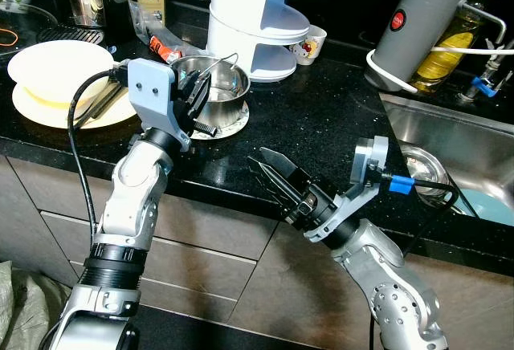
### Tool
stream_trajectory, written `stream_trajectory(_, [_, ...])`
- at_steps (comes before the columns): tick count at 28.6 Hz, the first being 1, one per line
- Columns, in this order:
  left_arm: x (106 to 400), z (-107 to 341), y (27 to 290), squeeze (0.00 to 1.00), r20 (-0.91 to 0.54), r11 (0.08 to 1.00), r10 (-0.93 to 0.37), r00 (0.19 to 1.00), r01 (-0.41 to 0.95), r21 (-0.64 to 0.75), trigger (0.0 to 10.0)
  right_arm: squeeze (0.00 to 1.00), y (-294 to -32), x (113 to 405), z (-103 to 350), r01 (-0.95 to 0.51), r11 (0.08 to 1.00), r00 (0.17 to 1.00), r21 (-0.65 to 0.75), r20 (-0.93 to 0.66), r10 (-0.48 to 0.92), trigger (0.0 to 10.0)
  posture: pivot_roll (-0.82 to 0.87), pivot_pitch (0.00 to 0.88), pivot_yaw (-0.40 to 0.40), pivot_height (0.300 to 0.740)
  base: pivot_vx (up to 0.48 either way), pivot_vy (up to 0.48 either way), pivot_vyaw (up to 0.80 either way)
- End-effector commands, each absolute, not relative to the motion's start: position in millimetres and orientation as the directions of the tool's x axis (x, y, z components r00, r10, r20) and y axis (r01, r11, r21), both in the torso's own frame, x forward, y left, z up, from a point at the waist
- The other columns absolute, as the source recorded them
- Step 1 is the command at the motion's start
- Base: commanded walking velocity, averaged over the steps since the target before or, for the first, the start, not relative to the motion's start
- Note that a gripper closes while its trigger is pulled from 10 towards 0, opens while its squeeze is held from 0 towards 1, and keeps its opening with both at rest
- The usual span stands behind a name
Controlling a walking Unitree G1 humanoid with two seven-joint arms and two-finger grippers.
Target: Kitchen organization
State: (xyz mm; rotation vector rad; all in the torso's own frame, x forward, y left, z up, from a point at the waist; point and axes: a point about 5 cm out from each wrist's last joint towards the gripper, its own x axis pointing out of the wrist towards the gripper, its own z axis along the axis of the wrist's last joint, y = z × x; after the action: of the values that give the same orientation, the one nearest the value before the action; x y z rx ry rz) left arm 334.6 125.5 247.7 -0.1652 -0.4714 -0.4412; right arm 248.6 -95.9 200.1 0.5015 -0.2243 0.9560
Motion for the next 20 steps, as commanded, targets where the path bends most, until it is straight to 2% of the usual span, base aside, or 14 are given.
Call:
stream_trajectory(1, [333,251,117,0.00,0.481,0.863,-0.406,0.777,0.499,-0.077,0.0,0.00,-101,251,199,-0.814,0.491,0.580,0.310,0.389,0.716,10.0,0.11,0.033,-0.169,0.740,0.000,0.000,0.00])
stream_trajectory(3, [330,251,113,0.00,0.477,0.826,-0.421,0.771,0.543,-0.148,0.0,0.00,-101,251,200,-0.814,0.492,0.580,0.309,0.388,0.716,10.0,0.12,0.033,-0.170,0.740,0.000,0.000,0.00])
stream_trajectory(9, [320,252,111,0.00,0.482,0.776,-0.442,0.757,0.592,-0.219,0.0,0.00,-101,251,200,-0.815,0.491,0.579,0.308,0.388,0.718,10.0,0.12,0.032,-0.174,0.740,0.000,0.000,0.00])
stream_trajectory(17, [312,259,109,0.00,0.495,0.763,-0.453,0.742,0.609,-0.216,0.0,0.00,-101,253,198,-0.809,0.498,0.587,0.311,0.377,0.717,10.0,0.12,0.027,-0.176,0.740,0.000,0.000,0.00])
stream_trajectory(19, [310,260,105,0.00,0.497,0.752,-0.475,0.726,0.629,-0.198,0.0,0.00,-103,257,197,-0.790,0.523,0.612,0.319,0.361,0.704,10.0,0.12,0.026,-0.176,0.740,0.000,0.000,0.00])
stream_trajectory(20, [309,262,103,0.00,0.499,0.748,-0.488,0.716,0.638,-0.184,0.0,0.00,-105,262,194,-0.756,0.567,0.653,0.327,0.333,0.680,10.0,0.12,0.026,-0.176,0.740,0.000,0.000,0.00])
